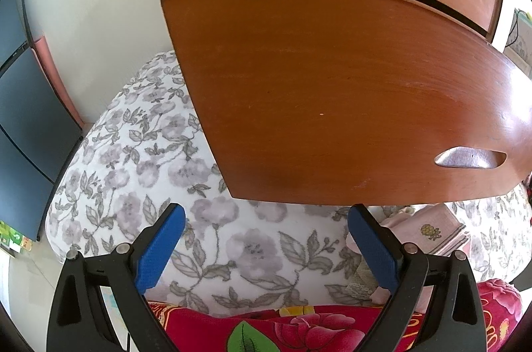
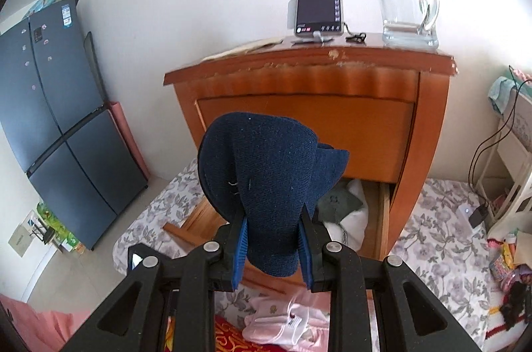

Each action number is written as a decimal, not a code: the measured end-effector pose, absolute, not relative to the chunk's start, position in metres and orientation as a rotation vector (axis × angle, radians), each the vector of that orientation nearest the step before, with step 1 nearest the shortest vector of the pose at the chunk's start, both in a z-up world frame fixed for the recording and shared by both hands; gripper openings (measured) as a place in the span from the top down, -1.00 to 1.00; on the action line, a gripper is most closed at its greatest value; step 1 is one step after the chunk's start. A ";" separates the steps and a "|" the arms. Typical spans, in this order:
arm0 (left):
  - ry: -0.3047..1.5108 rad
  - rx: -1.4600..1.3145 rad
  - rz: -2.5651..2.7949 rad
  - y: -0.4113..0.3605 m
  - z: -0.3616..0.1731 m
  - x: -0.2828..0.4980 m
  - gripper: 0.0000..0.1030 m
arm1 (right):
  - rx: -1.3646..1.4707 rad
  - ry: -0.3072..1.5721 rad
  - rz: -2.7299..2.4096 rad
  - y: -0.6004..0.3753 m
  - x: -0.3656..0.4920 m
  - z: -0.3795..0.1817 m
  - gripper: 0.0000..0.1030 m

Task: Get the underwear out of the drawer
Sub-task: 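Lift the navy sock up out of the drawer with the right gripper, then lower the navy sock onto the pink clothes and open the right gripper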

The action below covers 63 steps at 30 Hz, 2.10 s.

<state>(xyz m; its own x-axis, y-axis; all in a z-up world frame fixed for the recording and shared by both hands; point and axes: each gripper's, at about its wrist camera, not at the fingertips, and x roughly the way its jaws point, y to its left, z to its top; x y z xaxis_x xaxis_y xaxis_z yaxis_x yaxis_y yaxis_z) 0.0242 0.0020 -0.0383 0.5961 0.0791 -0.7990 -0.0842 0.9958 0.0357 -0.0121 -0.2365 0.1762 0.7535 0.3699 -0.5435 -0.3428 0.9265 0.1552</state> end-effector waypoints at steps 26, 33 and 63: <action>0.909 -0.007 0.099 0.002 -0.037 0.021 -0.91 | 0.000 0.965 0.517 -0.186 -0.031 0.059 0.44; 0.911 -0.014 0.097 0.003 -0.037 0.022 -0.91 | -0.017 1.111 0.485 -0.182 -0.025 0.010 0.44; 0.935 -0.039 0.080 0.006 -0.040 0.025 -0.91 | 0.031 1.322 0.300 -0.203 0.034 -0.076 0.40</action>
<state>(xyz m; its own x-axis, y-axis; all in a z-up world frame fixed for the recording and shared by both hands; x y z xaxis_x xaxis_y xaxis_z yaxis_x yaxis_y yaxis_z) 0.0248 0.0064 -0.0398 0.5912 0.0522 -0.8048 -0.0857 0.9963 0.0017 0.0344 -0.2032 -0.0758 0.2136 0.2337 -0.9485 -0.1985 0.9611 0.1921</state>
